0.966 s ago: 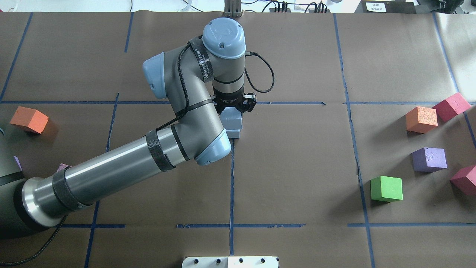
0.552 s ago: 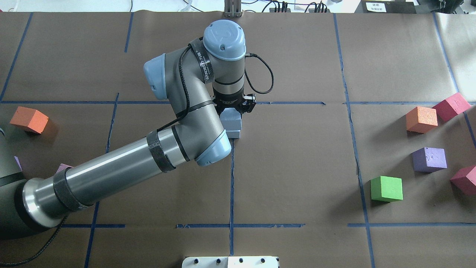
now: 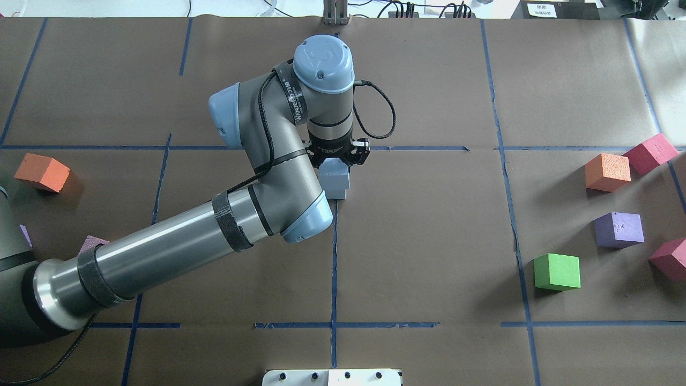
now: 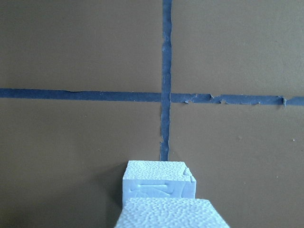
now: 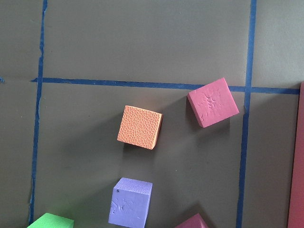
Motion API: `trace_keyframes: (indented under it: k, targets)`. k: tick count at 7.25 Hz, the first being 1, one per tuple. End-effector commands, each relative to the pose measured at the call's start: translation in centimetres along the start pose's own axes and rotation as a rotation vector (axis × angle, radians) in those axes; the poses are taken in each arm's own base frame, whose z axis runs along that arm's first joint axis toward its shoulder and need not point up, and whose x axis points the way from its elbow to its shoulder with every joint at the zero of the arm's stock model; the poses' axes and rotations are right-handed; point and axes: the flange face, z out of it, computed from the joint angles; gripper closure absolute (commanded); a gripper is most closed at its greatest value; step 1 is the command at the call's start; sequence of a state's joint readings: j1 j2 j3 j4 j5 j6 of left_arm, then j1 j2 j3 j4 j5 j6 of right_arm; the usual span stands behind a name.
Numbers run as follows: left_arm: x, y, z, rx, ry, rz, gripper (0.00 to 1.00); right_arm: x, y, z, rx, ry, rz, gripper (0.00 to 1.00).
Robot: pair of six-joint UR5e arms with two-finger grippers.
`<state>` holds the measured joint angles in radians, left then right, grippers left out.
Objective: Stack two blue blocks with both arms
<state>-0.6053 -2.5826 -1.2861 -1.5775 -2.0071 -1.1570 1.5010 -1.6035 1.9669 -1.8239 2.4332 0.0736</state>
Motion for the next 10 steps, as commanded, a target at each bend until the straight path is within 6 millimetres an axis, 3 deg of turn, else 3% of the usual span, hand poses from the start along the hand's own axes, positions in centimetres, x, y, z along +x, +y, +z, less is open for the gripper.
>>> trace_keyframes:
  k: [1, 2, 4, 6, 7, 8, 9, 10]
  targets:
    - [-0.2, -0.3, 0.0, 0.008, -0.004, -0.004, 0.13, 0.0, 0.0, 0.0, -0.002, -0.001, 0.001, 0.00]
    - [-0.2, -0.3, -0.1, 0.011, -0.006, -0.004, 0.00, 0.0, 0.0, 0.0, 0.000, -0.001, 0.002, 0.00]
    - [-0.4, -0.9, -0.9, 0.025, -0.002, -0.012, 0.00, 0.1, 0.1, 0.1, -0.004, -0.003, 0.003, 0.00]
    - [-1.2, -1.6, -6.5, 0.042, 0.039, -0.028, 0.00, 0.2, 0.1, 0.2, -0.005, 0.001, 0.004, 0.00]
    - [-1.7, -0.9, -10.3, 0.035, 0.048, -0.034, 0.00, 0.2, 0.1, 0.1, -0.002, 0.001, -0.002, 0.00]
    - [-3.2, 0.6, -12.1, 0.028, 0.039, -0.039, 0.00, 0.2, 0.1, 0.2, -0.004, 0.001, -0.007, 0.00]
    - [-5.9, 2.5, -13.2, 0.028, 0.038, -0.017, 0.00, 0.3, 0.1, 0.2, -0.004, 0.001, -0.008, 0.00]
    - [-10.1, 4.7, -14.5, 0.027, 0.013, 0.037, 0.00, 1.3, 1.1, 1.0, -0.022, 0.006, 0.009, 0.00]
